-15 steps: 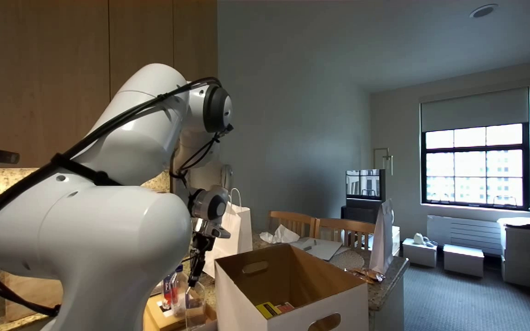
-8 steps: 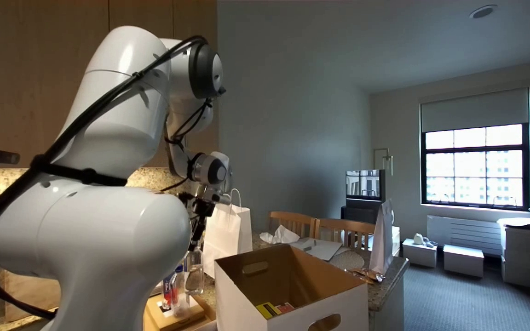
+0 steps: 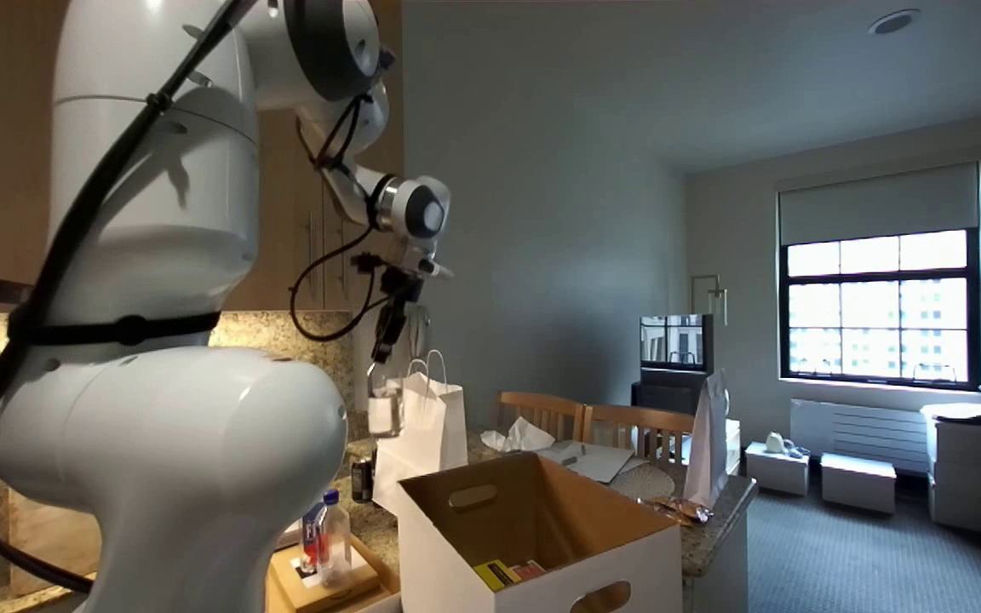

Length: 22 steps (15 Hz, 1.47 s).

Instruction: Put the water bottles on the counter in the box

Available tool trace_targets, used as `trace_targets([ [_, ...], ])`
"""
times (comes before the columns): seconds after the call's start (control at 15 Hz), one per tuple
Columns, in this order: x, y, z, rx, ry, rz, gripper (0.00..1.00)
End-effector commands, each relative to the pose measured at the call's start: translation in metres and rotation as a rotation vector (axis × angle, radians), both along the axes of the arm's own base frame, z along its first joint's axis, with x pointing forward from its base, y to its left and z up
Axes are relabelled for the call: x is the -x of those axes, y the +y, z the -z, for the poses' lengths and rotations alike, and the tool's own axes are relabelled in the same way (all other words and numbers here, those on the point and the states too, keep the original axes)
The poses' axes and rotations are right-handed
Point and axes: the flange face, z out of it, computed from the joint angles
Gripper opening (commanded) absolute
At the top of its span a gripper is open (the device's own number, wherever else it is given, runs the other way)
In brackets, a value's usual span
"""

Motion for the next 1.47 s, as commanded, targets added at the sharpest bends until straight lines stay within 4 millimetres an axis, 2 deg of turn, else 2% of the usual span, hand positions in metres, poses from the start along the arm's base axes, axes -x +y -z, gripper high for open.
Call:
trace_targets([
  [0.0, -0.029, -0.069, -0.061, -0.052, -0.117, 0.159, 0.16],
  [0.13, -0.046, -0.106, -0.069, -0.061, -0.140, 0.229, 0.16],
  [0.2, -0.053, -0.121, -0.064, -0.057, -0.137, 0.262, 0.16],
  [0.4, -0.066, -0.147, -0.029, -0.039, -0.093, 0.313, 0.16],
  [0.6, -0.070, -0.150, 0.028, -0.019, -0.005, 0.331, 0.16],
  [0.73, -0.069, -0.152, 0.074, -0.005, 0.053, 0.351, 0.16],
  [1.07, -0.068, -0.184, 0.183, -0.065, 0.053, 0.564, 0.16],
  [1.27, -0.067, -0.199, 0.235, -0.078, -0.011, 0.712, 0.15],
  [1.4, -0.064, -0.195, 0.266, -0.081, 0.011, 0.745, 0.15],
])
